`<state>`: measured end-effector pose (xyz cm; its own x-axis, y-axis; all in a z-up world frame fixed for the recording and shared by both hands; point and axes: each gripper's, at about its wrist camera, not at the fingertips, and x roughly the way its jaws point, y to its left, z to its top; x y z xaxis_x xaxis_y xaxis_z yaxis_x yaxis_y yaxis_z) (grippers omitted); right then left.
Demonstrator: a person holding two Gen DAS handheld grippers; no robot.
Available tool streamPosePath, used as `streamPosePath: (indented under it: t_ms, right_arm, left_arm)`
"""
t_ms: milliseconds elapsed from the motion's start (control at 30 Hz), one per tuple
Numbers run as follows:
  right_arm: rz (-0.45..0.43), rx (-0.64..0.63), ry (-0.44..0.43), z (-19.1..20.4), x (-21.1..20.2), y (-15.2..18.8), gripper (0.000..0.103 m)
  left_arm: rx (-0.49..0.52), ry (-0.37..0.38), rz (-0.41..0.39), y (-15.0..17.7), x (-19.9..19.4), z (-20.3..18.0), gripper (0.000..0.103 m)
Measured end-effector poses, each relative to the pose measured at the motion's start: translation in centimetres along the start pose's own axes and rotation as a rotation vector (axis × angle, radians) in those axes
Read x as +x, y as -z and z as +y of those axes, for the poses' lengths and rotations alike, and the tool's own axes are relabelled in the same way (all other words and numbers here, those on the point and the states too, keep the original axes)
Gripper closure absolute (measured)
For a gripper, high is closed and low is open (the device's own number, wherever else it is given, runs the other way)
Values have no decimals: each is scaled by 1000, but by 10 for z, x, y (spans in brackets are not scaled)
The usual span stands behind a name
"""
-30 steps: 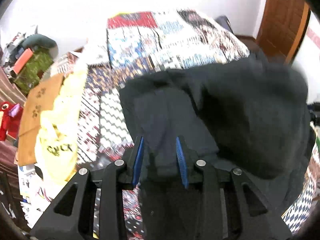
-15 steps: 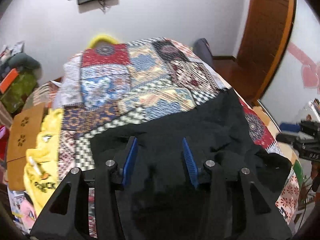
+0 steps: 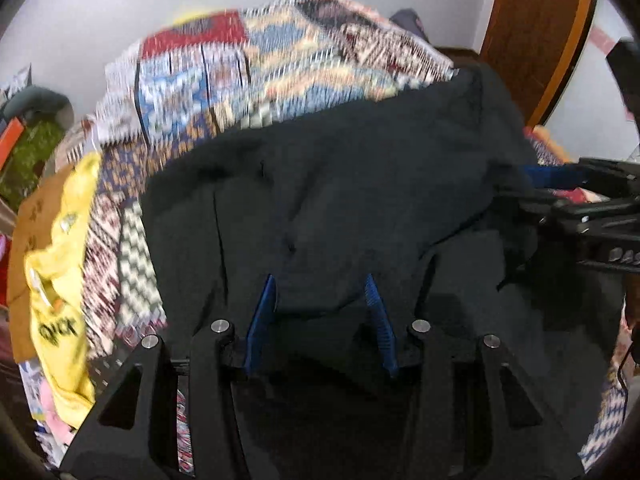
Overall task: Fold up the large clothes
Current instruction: 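Press the folded jacket flat with both grippers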
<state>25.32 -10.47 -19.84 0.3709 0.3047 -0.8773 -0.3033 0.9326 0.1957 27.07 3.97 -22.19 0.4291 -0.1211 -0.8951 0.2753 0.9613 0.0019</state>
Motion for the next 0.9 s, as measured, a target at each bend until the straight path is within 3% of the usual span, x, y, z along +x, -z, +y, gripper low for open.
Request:
streamPosePath:
  t_ms: [200, 300, 467, 700, 900]
  right_arm:
    - [-8, -70, 36, 4, 13, 15, 45]
    - [13, -61, 35, 2, 10, 13, 45]
    - [27, -10, 25, 0, -7, 11, 45]
    - [-55, -22, 58, -1, -58, 28, 45]
    - [-122, -12, 97, -15, -96, 43, 39]
  left_arm:
    - [-95, 28, -28, 17, 16, 18, 36]
    - [-122, 47, -30, 19, 16, 23, 36]
    - [-67, -14, -52, 14, -8, 15, 36]
    - [-61, -81, -149, 20, -75, 27, 36]
    - [-147, -123, -167, 42, -114, 67, 34]
